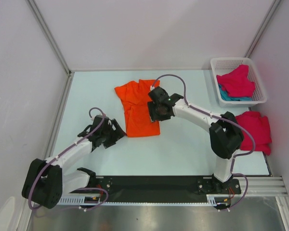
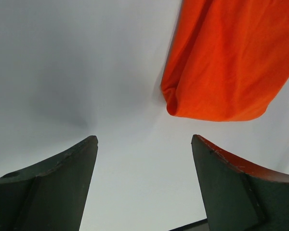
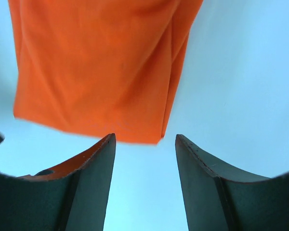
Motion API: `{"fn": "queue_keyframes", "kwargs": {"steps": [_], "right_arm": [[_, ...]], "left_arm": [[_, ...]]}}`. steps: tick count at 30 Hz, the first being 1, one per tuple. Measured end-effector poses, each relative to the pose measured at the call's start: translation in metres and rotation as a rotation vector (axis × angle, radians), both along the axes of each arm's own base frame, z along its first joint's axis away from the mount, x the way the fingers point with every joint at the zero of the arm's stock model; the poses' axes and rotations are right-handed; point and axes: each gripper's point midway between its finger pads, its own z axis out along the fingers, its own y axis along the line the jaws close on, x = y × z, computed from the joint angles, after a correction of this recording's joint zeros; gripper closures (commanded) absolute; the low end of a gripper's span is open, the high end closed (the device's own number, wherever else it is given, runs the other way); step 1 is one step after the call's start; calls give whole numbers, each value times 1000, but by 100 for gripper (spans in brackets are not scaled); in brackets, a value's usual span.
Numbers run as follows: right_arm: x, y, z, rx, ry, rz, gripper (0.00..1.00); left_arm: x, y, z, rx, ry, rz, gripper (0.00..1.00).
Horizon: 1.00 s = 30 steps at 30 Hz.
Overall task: Fold and stack the t-shirts
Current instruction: Fold the folded rectangular tshirt in 1/3 of the way, then grab one side of the 2/3 rectangular tshirt with both arms
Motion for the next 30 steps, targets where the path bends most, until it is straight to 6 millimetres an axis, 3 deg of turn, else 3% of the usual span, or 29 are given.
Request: {"fn": "queue_keyframes", "kwargs": {"steps": [3,8,16,24,30], "right_arm": [[-30,-2,-15,-5,45,12,42],[-53,-11,-45,-28,115,-6,42],[-49,-7,-51,-11,109,-25,42],[-43,-6,-68,-29,124,-34,43],[-40,-4,-77,-30,127,-38,46]], "left_arm": [[-5,-11,-17,-63,30,-2,16],[11,-26,-12,-155,-55,5,16],[37,-40,-10,-244,-134,33,19],[48,-48,-11,-292,-145,53,26],[48,-50,-19,-298,-120,61,59]]}}
